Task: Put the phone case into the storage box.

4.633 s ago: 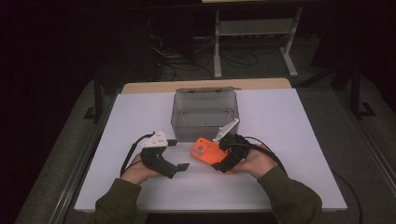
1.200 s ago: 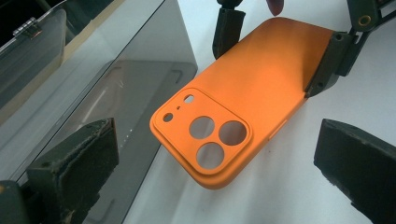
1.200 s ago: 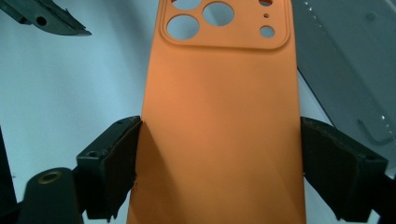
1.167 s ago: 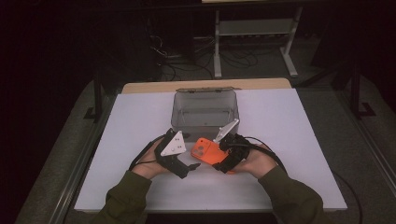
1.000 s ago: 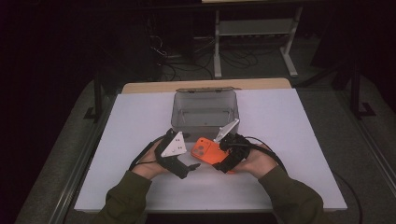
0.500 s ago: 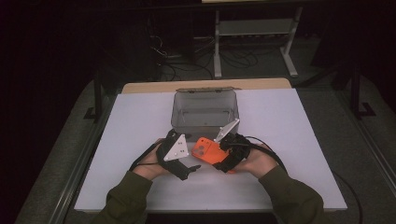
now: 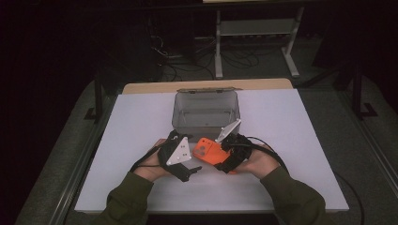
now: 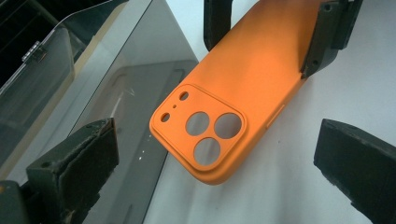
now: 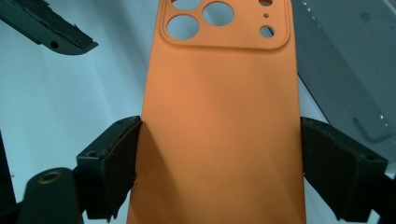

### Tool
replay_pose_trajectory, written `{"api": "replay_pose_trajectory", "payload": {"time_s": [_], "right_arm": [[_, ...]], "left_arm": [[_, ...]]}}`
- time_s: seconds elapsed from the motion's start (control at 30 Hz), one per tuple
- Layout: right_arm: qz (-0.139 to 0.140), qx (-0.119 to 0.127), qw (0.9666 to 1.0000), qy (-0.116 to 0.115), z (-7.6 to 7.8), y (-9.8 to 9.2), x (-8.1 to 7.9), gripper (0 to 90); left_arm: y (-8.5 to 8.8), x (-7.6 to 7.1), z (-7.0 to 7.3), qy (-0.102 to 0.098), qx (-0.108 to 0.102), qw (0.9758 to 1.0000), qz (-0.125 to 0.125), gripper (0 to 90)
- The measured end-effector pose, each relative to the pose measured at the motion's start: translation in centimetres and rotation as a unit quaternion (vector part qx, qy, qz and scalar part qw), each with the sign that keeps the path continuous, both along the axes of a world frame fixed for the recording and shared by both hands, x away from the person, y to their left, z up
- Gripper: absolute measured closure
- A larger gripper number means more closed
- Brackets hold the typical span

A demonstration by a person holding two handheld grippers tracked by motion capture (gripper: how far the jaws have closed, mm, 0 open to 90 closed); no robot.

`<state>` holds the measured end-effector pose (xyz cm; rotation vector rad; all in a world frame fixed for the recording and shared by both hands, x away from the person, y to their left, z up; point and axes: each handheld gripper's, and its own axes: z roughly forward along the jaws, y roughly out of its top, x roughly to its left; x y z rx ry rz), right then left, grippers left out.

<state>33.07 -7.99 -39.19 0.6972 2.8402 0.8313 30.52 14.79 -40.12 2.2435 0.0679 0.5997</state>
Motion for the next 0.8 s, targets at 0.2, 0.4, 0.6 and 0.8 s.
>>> {"api": "replay_pose_trajectory", "payload": {"time_s": [0.2,0.4,0.6,0.8], "right_arm": [[0.001,0.0,1.0,0.0,-0.03,0.0,0.04,15.5],[0.001,-0.001,1.0,0.0,-0.04,0.0,0.05,15.5],[0.0,-0.002,1.0,0.0,-0.04,0.01,0.04,15.5],[-0.003,-0.002,1.0,-0.001,0.05,-0.12,0.07,15.5]], "left_arm": [[-0.05,-0.11,0.07,-0.01,0.008,0.9999,-0.002,0.0],[-0.12,-0.23,0.04,-0.025,0.017,0.9995,-0.004,0.0],[-0.27,-0.37,-0.01,-0.035,0.023,0.9991,-0.007,0.0],[-0.37,-0.51,-0.1,-0.048,0.031,0.9983,-0.009,0.0]]}}
